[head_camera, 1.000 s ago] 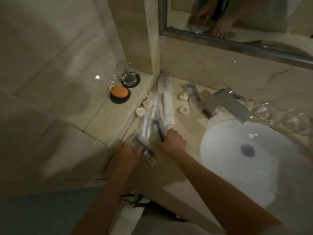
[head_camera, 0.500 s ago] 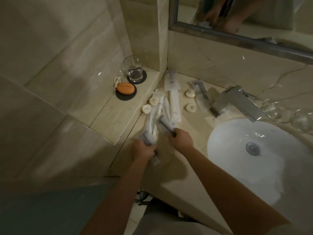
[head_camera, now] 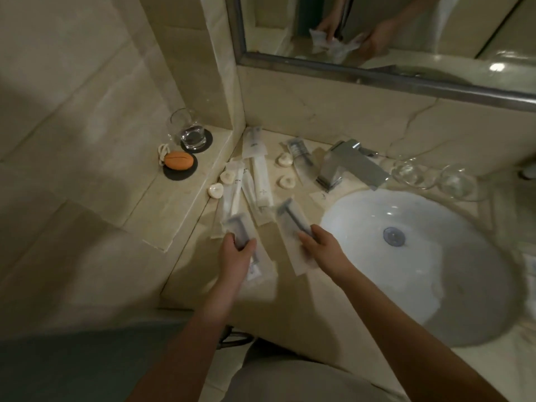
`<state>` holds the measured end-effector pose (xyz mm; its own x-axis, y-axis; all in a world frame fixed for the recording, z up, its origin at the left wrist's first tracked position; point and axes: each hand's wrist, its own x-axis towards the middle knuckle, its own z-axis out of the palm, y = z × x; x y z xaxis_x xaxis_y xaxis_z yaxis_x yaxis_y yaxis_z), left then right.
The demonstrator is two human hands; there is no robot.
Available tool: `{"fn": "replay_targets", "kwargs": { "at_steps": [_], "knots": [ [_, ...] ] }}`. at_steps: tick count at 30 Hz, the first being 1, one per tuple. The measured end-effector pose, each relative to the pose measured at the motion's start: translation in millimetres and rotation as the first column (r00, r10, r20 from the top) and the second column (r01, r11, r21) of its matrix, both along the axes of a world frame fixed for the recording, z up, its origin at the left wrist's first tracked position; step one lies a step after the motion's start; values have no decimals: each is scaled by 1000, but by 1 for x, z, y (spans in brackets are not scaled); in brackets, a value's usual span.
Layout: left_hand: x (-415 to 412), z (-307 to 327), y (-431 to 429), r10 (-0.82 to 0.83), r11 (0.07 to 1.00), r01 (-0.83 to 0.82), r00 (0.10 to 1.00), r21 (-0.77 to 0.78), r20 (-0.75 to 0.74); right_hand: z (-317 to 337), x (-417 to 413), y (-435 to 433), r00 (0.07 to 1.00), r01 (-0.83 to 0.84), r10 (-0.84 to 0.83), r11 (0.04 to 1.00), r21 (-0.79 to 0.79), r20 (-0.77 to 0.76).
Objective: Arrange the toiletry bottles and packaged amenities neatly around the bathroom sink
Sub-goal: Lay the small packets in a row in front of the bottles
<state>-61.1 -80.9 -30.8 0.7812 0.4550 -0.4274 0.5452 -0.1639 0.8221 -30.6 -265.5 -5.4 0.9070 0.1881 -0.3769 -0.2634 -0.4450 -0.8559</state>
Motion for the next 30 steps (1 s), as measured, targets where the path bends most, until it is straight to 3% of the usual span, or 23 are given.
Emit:
{"fn": "replay_targets", "kwargs": {
  "at_steps": [11, 20, 26, 30],
  "knots": [
    [18, 25, -154, -335, 926, 349, 936, -147, 110, 16, -48, -157, 900, 432, -431, 859, 275, -67],
    [29, 30, -276, -641, 756, 652, 755, -58, 142, 12, -78, -272, 730, 675, -678, 692, 256, -92],
    [61, 27, -346, -657, 747, 663, 746, -39, 109, 9, -61, -346, 599, 795, -801, 591, 139, -19],
    [88, 31, -389, -655, 747, 660, 751, -80, 82, 9, -31, -385, 574, 813, -819, 569, 124, -11]
  ]
}}
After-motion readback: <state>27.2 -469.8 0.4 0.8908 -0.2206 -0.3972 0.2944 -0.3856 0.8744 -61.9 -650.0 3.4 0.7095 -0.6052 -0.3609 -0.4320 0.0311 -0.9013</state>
